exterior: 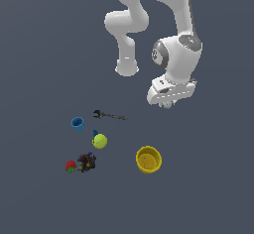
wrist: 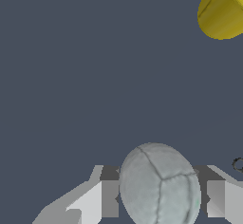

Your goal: Pick up a designated object from a clutter of objects.

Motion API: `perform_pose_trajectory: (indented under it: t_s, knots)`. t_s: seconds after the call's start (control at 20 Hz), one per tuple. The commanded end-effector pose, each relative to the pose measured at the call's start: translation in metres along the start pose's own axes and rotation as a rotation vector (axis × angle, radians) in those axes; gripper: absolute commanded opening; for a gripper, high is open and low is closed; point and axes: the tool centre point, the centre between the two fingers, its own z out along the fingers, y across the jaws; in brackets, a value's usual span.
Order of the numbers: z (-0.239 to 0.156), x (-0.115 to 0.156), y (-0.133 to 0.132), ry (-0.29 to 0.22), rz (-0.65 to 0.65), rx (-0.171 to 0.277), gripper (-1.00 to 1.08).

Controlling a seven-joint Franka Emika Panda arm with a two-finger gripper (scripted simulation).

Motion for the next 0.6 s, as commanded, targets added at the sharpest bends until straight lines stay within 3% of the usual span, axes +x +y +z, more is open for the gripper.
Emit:
perform_pose_trajectory:
  t_s: [0.0, 0.55]
  knots:
    - [-0.025, 0.003, 0.000, 0.000, -0.001, 0.001, -1.00]
    - [-0.131, 0.021, 0.002, 0.000, -0.001, 0.003, -1.00]
